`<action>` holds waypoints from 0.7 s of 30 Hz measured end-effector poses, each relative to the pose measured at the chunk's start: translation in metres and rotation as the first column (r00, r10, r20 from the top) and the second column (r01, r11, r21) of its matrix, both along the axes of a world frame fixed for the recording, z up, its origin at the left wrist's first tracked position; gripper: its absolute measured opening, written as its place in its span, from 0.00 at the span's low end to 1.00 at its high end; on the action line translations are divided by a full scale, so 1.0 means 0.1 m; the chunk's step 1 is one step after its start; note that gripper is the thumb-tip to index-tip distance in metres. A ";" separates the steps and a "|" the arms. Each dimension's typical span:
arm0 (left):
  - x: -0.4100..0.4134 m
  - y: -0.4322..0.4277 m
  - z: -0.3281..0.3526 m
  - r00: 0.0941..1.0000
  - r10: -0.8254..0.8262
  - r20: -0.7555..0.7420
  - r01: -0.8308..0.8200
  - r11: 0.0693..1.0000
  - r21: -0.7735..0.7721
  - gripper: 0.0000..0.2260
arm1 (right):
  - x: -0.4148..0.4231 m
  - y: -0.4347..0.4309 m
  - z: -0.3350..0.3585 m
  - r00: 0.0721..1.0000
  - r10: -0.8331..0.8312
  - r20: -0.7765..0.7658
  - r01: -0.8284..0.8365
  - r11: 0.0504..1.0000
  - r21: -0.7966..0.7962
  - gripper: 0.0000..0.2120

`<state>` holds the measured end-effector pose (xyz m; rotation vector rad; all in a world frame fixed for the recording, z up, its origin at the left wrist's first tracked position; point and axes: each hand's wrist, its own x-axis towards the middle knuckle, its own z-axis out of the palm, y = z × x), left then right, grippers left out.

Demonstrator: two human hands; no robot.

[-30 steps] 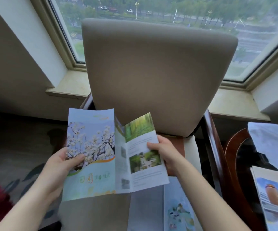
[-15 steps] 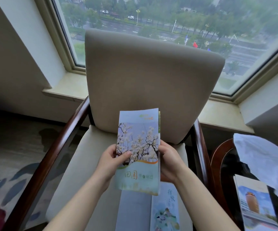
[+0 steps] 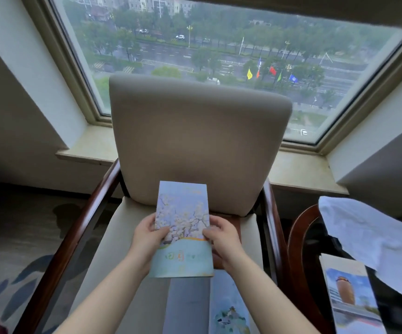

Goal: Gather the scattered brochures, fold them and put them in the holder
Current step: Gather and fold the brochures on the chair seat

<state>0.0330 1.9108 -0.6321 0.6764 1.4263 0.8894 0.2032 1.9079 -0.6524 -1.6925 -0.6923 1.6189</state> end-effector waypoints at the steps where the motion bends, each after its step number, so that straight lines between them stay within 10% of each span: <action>1: 0.16 0.06 0.09 1.000 -0.023 -0.019 0.023 1.000 0.018 0.14 | 0.08 0.04 0.12 0.998 -0.057 0.029 0.057 0.998 0.019 0.21; 13: 2.71 0.37 1.67 0.916 -0.231 -0.329 0.321 0.913 0.252 0.15 | 2.51 -0.25 1.99 0.877 -0.430 0.214 0.381 0.894 0.234 0.20; 21: 4.18 -0.33 1.20 0.831 -0.453 -0.322 0.507 0.855 0.105 0.16 | 3.97 -1.15 1.58 0.774 -0.514 0.369 0.489 0.856 0.166 0.19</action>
